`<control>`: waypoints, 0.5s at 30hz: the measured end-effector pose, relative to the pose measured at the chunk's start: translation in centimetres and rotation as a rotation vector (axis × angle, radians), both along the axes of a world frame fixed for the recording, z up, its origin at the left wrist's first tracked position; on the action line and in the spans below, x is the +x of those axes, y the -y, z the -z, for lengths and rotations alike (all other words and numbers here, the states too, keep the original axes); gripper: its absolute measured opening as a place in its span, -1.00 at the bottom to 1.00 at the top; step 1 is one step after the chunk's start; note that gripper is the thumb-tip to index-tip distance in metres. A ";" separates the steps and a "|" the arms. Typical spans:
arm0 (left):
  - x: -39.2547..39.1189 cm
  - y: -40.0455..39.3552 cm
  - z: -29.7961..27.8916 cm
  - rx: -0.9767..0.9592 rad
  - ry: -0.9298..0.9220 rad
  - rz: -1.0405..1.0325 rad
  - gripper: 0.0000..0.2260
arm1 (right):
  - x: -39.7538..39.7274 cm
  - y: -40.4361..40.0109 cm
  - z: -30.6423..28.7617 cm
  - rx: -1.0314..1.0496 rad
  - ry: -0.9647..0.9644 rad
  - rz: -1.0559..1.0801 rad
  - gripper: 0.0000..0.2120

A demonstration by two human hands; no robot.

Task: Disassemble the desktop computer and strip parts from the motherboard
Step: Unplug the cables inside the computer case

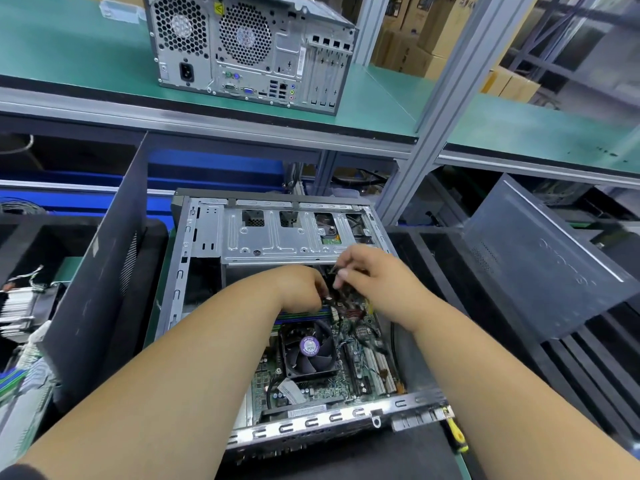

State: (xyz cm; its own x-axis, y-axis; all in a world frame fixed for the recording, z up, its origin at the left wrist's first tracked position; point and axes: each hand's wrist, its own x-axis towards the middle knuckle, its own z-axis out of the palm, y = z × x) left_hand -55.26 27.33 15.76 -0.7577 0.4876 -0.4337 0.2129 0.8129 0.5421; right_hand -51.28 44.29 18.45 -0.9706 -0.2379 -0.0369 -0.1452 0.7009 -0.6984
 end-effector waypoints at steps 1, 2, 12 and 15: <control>0.0 0.0 0.1 0.059 0.035 -0.007 -0.66 | 0.1 0.0 -0.7 -0.079 -0.017 0.013 -0.89; 0.0 -0.1 0.0 0.116 0.071 -0.010 -0.71 | 0.1 0.1 -1.2 -0.159 -0.032 0.023 -0.89; 1.1 0.2 -1.0 0.462 0.293 -0.036 -0.76 | -0.2 0.1 -2.0 -0.535 -0.160 0.288 -0.85; 1.2 0.2 -1.0 0.544 0.291 0.015 -0.86 | 0.0 -0.3 -1.7 -0.535 -0.147 0.353 -0.89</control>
